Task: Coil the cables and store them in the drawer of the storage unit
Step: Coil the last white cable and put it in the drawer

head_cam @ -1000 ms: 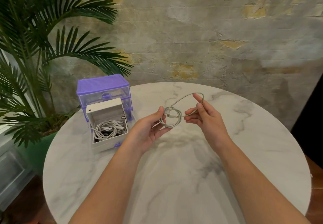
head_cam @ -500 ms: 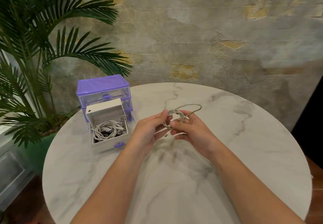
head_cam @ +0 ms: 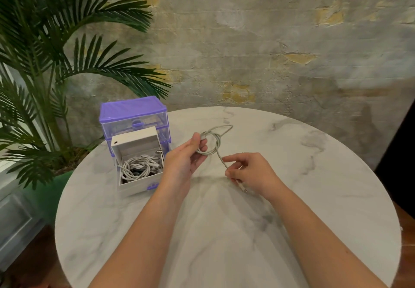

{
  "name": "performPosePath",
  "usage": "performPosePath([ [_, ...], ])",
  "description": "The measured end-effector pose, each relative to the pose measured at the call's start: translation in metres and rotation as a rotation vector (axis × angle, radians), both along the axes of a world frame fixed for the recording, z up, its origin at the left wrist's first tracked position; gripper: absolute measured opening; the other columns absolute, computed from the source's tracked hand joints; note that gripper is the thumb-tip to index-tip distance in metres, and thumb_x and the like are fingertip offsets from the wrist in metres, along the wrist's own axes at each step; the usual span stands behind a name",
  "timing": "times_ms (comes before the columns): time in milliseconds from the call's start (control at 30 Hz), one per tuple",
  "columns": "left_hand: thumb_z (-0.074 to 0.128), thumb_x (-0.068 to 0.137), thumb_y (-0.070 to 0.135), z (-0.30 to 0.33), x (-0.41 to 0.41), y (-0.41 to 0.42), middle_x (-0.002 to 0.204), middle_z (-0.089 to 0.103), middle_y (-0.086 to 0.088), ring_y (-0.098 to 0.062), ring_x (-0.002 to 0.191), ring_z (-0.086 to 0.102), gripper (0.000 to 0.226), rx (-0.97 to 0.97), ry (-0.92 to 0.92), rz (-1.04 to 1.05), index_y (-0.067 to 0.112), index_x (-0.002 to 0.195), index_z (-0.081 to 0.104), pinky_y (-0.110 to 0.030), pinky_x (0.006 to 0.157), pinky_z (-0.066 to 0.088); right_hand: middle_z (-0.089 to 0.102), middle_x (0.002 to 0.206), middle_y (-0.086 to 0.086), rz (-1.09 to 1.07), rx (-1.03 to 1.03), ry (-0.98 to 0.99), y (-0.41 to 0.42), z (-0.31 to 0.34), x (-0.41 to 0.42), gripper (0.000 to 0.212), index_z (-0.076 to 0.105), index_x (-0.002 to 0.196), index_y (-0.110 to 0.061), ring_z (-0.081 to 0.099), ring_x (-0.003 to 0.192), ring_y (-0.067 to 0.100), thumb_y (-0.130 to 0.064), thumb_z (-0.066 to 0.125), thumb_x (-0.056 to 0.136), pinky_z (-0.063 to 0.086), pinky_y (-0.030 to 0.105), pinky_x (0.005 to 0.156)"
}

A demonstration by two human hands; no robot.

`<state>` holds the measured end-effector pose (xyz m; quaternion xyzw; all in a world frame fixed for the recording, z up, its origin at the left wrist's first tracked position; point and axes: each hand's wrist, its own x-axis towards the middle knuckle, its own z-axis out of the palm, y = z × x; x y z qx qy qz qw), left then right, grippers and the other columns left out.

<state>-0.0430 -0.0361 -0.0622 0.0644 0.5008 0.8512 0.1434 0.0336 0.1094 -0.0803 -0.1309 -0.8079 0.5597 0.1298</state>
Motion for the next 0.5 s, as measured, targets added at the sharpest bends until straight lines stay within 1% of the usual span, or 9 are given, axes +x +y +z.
performPosePath([
  [67,0.066,0.089,0.024,0.001,-0.002,-0.002,0.085,0.074,-0.001,-0.009,0.078,0.067,0.020,0.023,-0.003,0.046,0.006,0.096,0.070,-0.023,0.076,0.059,0.066,0.072,0.001,-0.075,0.126,-0.015,0.004,-0.003,-0.001,0.023,0.075,0.092,-0.022,0.052,0.049,0.007,-0.001,0.071,0.082,0.043,0.013,0.051],
  [100,0.066,0.090,0.024,0.001,-0.003,-0.002,0.085,0.074,-0.001,-0.009,0.078,0.067,0.019,0.026,0.000,0.064,0.006,0.094,0.070,-0.023,0.075,0.059,0.066,0.072,0.001,-0.106,0.184,-0.016,0.007,-0.004,-0.001,0.023,0.075,0.086,-0.025,0.050,0.048,0.006,-0.002,0.070,0.083,0.040,0.012,0.048],
  [167,0.066,0.090,0.024,0.002,-0.004,-0.004,0.084,0.074,0.000,-0.009,0.078,0.067,0.018,0.036,0.002,0.095,0.007,0.092,0.070,-0.024,0.077,0.059,0.067,0.077,0.002,-0.145,0.283,-0.034,0.012,-0.005,-0.002,0.024,0.073,0.082,-0.026,0.051,0.053,0.006,-0.003,0.067,0.084,0.039,0.011,0.048],
  [233,0.066,0.090,0.024,0.004,-0.006,-0.007,0.084,0.074,-0.001,-0.010,0.078,0.067,0.016,0.066,-0.014,0.123,0.008,0.090,0.070,-0.027,0.080,0.058,0.067,0.080,0.001,-0.175,0.353,-0.084,0.017,-0.006,-0.001,0.026,0.071,0.079,-0.027,0.054,0.060,0.008,-0.003,0.065,0.085,0.042,0.015,0.054],
  [333,0.065,0.091,0.024,0.007,-0.009,-0.011,0.084,0.071,-0.003,-0.010,0.078,0.065,0.016,0.106,-0.062,0.159,0.009,0.087,0.068,-0.029,0.082,0.058,0.064,0.073,-0.005,-0.241,0.415,-0.142,0.025,-0.006,0.000,0.029,0.068,0.074,-0.028,0.061,0.066,0.016,-0.001,0.061,0.084,0.050,0.025,0.062],
  [400,0.064,0.091,0.023,0.008,-0.009,-0.013,0.084,0.070,-0.003,-0.011,0.078,0.065,0.015,0.126,-0.082,0.173,0.009,0.085,0.067,-0.030,0.084,0.056,0.064,0.074,-0.004,-0.277,0.435,-0.166,0.028,-0.004,-0.001,0.031,0.068,0.072,-0.028,0.064,0.067,0.021,-0.001,0.060,0.083,0.053,0.028,0.061],
  [500,0.064,0.092,0.023,0.009,-0.007,-0.011,0.079,0.070,-0.002,-0.009,0.075,0.066,0.016,0.139,-0.072,0.159,0.009,0.084,0.067,-0.028,0.078,0.058,0.064,0.082,-0.002,-0.319,0.487,-0.199,0.028,-0.004,-0.001,0.034,0.064,0.069,-0.030,0.064,0.068,0.021,-0.001,0.056,0.083,0.052,0.028,0.060],
])
